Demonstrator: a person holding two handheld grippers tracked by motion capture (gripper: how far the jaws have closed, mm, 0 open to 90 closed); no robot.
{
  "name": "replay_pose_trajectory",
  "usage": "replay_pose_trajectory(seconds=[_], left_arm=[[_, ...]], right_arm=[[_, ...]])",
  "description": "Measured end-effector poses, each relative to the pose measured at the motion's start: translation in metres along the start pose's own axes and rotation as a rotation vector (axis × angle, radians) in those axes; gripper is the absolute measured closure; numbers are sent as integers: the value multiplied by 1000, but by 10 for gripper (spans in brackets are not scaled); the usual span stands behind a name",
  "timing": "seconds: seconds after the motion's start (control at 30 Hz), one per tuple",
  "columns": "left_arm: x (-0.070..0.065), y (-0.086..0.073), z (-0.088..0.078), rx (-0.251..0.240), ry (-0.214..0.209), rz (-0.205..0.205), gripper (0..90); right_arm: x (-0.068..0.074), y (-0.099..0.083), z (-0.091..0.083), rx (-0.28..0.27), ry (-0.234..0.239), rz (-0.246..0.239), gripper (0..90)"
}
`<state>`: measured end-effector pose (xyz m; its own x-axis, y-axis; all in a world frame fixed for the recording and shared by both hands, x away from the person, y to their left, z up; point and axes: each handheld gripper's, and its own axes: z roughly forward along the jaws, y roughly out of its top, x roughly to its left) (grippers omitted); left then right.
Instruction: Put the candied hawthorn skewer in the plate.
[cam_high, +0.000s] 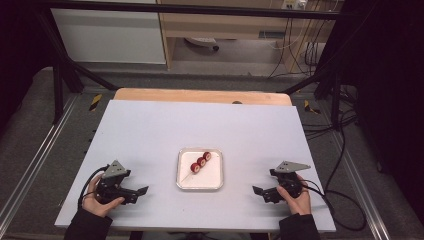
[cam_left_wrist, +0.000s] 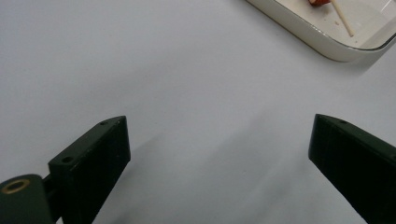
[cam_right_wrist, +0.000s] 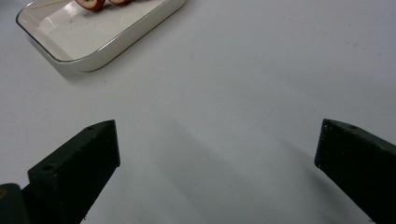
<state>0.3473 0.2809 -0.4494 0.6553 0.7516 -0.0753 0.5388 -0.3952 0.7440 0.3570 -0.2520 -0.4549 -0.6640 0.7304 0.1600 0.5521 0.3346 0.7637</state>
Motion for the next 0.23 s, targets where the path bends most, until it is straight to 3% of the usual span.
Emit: replay_pose_trajectory(seconds=[0.23], left_arm=[[0, 0, 1, 1, -1, 12, 56]], right_arm=[[0, 0, 0, 2, 1, -6, 7]])
